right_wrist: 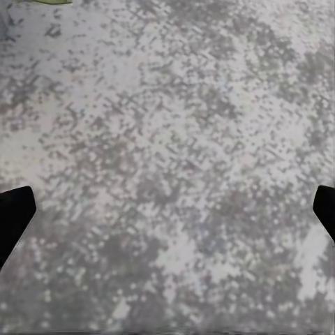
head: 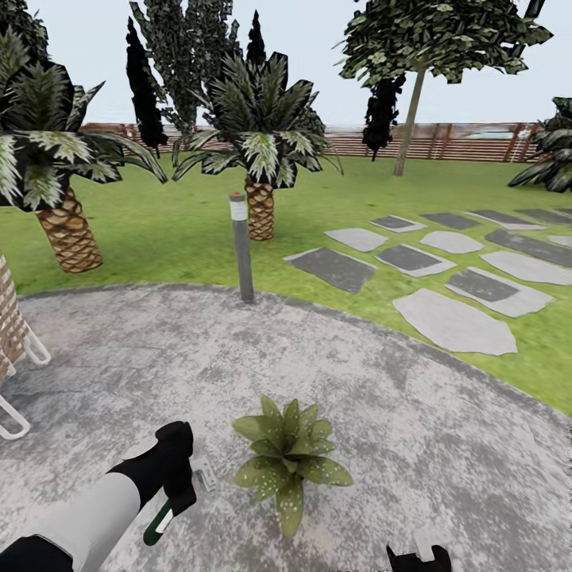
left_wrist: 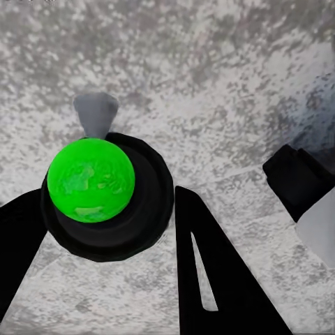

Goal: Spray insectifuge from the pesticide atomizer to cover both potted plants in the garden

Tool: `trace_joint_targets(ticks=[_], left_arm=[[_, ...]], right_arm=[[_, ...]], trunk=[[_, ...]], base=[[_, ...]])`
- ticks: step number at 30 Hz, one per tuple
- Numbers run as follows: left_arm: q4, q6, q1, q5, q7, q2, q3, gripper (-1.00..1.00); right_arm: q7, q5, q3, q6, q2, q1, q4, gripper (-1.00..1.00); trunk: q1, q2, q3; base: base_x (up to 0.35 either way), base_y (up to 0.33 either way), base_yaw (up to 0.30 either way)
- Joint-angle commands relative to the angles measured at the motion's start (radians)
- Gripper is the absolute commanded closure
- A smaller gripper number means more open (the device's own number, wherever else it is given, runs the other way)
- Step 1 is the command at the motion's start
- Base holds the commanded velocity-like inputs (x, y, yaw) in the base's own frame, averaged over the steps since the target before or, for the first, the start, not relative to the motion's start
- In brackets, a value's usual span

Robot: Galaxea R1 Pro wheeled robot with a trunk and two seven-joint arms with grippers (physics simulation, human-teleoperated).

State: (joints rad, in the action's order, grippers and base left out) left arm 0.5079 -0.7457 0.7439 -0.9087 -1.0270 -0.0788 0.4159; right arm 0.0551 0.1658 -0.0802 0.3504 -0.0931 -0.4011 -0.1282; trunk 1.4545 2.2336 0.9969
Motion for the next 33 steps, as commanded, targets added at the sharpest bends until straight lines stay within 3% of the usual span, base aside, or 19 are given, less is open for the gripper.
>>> trace_joint_targets(ticks=[1,6,18,33], left_arm=[[0.003,-0.006,0.000,-0.003,-0.006,-0.001,0.004,1.00],[0.003,-0.007,0.000,-0.004,-0.005,-0.001,0.009,1.00],[0.006,-0.008,0.013,-0.002,-0.008,-0.003,0.011,1.00],[0.007,-0.009,0.027,-0.001,-0.014,0.021,0.010,1.00]], right_arm=[[0.005,0.008,-0.009,0.003,0.000,-0.001,0.001,-1.00],[0.005,0.008,-0.009,0.003,0.000,-0.001,0.001,-1.00],[0.006,0.006,-0.009,0.004,0.001,-0.001,0.001,-1.00],[0.006,0.007,-0.010,0.004,-0.002,-0.001,0.001,-1.00]], trunk=[[0.000,0.000,0.001],[0.000,0.000,0.001],[0.000,0.000,0.000],[0.000,0.000,-0.008]], base=[[0.000,0.296,-0.277],[0.000,0.302,-0.254],[0.000,0.304,-0.040],[0.156,0.220,-0.265]])
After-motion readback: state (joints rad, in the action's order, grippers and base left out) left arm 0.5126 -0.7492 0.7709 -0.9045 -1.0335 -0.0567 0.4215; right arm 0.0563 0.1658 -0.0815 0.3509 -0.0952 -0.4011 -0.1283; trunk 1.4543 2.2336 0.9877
